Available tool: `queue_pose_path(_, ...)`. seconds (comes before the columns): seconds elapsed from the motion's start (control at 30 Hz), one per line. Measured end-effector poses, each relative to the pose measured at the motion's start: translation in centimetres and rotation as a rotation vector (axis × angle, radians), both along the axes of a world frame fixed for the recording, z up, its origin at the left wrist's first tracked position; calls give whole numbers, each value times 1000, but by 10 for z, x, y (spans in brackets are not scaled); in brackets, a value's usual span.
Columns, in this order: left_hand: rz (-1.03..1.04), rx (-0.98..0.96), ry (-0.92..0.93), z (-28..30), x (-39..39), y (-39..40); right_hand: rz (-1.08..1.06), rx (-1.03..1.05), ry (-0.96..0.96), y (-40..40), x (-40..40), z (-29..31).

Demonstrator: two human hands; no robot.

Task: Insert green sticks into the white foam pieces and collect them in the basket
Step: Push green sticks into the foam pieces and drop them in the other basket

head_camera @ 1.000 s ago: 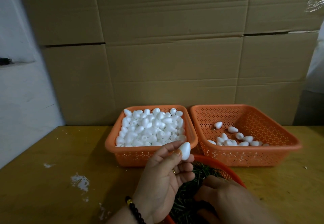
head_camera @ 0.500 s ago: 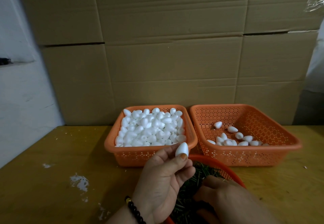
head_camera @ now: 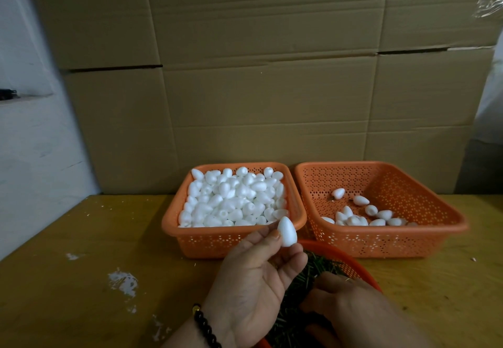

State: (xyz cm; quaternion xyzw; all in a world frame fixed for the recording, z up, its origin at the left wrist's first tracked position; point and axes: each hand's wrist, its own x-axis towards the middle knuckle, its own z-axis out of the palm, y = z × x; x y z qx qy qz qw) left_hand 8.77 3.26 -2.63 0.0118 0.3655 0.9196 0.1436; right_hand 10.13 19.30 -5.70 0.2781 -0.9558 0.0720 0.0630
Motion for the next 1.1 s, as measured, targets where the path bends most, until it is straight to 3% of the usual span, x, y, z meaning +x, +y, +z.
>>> queue_pose_path(0.3,18,-78,1,-1,1,-1,-2,-10,-1,-1,0,1)
queue_pose_path(1.1,-81,-32,130,-3,0,-5,-8,17,-6,-2,1,1)
